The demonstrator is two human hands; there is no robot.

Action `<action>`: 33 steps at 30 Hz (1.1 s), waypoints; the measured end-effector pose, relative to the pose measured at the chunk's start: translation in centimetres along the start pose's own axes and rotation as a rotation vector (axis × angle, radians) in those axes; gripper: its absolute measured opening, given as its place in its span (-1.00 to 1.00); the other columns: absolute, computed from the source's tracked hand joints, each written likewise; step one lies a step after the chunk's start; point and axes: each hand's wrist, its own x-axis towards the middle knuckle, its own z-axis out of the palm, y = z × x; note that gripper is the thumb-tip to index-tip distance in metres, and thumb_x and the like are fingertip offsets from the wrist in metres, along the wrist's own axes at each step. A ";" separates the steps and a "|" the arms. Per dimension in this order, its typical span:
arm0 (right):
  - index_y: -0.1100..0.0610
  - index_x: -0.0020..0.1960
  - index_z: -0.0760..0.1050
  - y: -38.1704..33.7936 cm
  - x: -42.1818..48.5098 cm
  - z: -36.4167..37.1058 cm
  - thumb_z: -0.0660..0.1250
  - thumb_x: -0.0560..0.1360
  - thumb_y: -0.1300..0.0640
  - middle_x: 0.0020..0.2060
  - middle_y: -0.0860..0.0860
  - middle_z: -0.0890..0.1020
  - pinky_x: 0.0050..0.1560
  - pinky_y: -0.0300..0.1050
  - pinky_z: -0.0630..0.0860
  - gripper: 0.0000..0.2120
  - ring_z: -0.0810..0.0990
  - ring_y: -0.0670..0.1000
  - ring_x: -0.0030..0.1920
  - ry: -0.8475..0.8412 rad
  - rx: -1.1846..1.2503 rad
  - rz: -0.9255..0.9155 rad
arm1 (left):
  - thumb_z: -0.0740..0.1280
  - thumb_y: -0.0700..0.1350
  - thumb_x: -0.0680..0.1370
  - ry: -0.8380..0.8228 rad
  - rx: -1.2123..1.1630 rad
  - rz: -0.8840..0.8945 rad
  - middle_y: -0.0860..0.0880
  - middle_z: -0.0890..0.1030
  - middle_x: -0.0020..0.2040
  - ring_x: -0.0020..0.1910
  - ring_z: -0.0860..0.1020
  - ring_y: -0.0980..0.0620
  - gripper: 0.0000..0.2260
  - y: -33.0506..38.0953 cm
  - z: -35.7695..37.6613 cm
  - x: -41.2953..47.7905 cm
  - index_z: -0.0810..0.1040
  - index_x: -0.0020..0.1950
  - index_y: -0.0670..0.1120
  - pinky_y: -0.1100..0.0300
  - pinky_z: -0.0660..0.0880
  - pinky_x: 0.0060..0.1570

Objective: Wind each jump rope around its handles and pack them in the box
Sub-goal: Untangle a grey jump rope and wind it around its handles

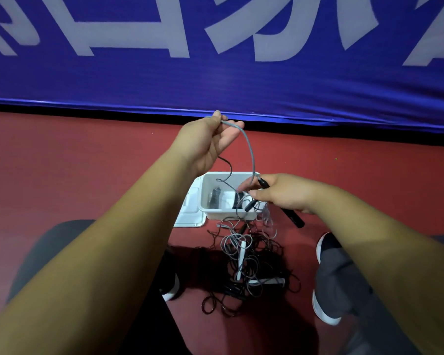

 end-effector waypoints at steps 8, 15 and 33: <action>0.08 0.14 0.56 -2.9 -1.1 0.0 0.28 0.74 0.04 0.00 0.17 0.78 0.02 0.04 0.71 -0.86 0.77 0.21 -0.01 0.077 0.499 -0.063 | 0.10 -0.03 0.78 0.085 0.008 -0.014 -0.37 0.64 0.14 -0.01 0.73 -0.28 -0.65 -0.2 -1.9 1.9 0.46 0.07 -0.30 -0.12 0.68 0.09; 0.14 0.19 0.55 -4.7 -1.9 -1.3 0.29 0.74 0.09 0.03 0.14 0.78 -0.34 -0.12 0.66 -0.86 0.80 0.19 -0.07 0.236 0.863 -0.032 | 0.02 -0.30 0.65 -0.165 1.064 -0.460 -0.17 0.75 -0.01 -0.05 0.74 -0.17 -0.64 -3.6 -1.9 -0.7 0.58 0.23 -0.27 -0.17 0.60 0.23; 0.23 0.11 0.52 -1.0 0.4 -2.8 0.21 0.74 0.22 -0.02 0.16 0.78 -0.05 0.03 0.73 -0.87 0.80 0.10 -0.08 0.498 0.974 0.134 | 0.42 -0.12 0.64 -0.556 0.978 -0.473 -0.14 0.68 0.28 0.26 0.67 -0.13 -0.89 -4.5 -0.5 -1.5 0.62 0.15 -0.09 -0.14 0.49 0.42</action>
